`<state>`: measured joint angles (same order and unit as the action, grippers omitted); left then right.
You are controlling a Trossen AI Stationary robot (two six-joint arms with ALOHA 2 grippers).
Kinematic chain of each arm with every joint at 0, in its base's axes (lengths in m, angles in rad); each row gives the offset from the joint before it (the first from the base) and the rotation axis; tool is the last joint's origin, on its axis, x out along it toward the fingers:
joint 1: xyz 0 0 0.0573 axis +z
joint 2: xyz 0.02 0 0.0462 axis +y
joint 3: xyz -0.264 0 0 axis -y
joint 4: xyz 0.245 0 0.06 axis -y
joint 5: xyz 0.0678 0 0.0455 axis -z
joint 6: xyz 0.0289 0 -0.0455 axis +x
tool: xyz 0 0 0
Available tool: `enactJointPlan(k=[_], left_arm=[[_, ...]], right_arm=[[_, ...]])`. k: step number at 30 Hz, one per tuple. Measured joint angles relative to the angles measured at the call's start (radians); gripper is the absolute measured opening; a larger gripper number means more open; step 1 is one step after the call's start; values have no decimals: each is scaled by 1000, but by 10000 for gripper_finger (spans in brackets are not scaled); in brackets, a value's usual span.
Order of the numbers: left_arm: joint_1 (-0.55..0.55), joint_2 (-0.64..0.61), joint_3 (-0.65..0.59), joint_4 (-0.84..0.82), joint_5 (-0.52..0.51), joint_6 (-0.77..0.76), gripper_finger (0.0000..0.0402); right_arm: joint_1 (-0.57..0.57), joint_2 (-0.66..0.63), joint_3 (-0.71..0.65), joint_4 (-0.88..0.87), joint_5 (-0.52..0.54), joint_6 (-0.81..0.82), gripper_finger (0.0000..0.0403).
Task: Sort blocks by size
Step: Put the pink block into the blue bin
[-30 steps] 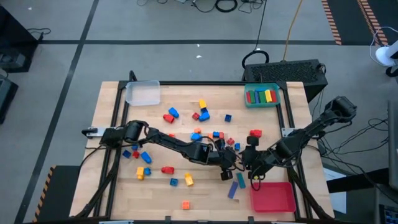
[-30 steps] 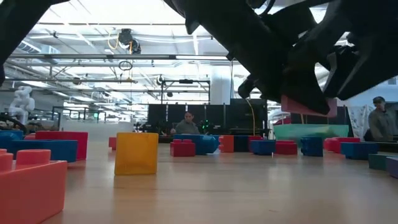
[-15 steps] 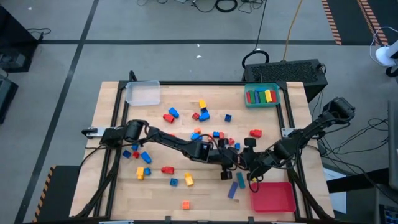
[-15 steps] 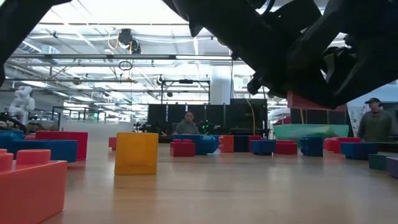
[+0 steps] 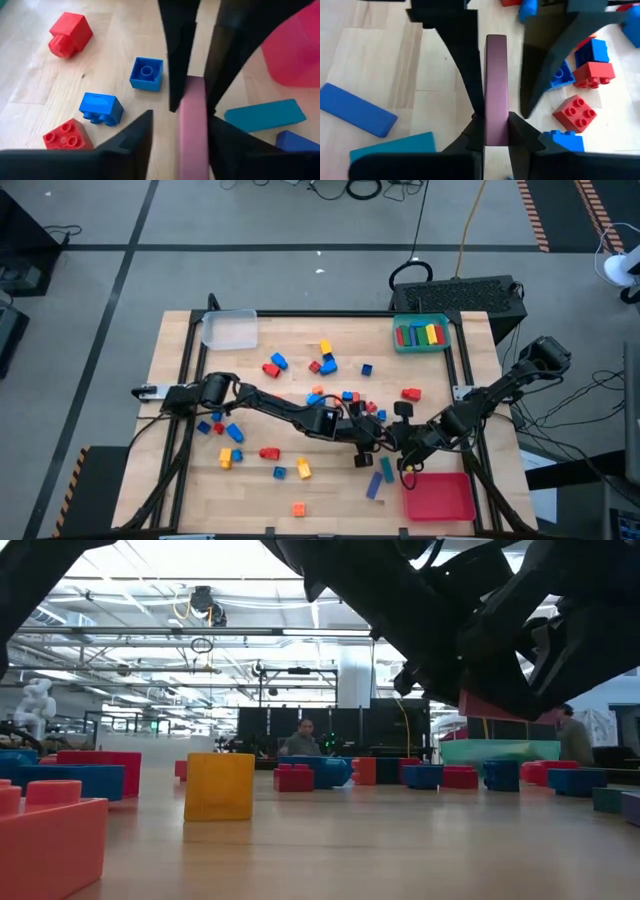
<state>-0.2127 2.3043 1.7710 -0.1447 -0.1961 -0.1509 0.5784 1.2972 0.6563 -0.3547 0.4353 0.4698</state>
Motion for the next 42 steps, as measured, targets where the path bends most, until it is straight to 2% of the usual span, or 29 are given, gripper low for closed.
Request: enactJointPlan(k=[3,7,11,14,20,23,27,31,38,42], left_arm=[[0,0,0,-9,-6,0,197],[-2,-33,2,-94,-15,0,209],[6,-75,3,-221,-103,-19,211],[-4,-93,2,-270,-121,-40,211],[-16,-95,1,-242,-120,-58,212],[-28,-94,-12,-212,-120,-80,212],[-43,-92,-14,-174,-120,-80,212],[-64,-92,-14,-122,-121,-80,212],[-112,-92,-14,-83,-121,-80,212],[-127,-92,-14,-76,-121,-72,212]], right_arm=[[1,0,0,-10,-3,45,34],[-1,-6,1,-82,42,192,34],[1,-33,2,-233,178,413,34],[-18,-74,-3,-348,298,548,34],[-133,-195,-1,-653,415,835,34],[-227,-262,-1,-762,434,891,34],[-385,-339,-1,-787,438,855,34],[-555,-369,-1,-711,418,704,34],[-868,-345,-1,-438,268,363,34],[-1012,-307,0,-278,128,240,34]])
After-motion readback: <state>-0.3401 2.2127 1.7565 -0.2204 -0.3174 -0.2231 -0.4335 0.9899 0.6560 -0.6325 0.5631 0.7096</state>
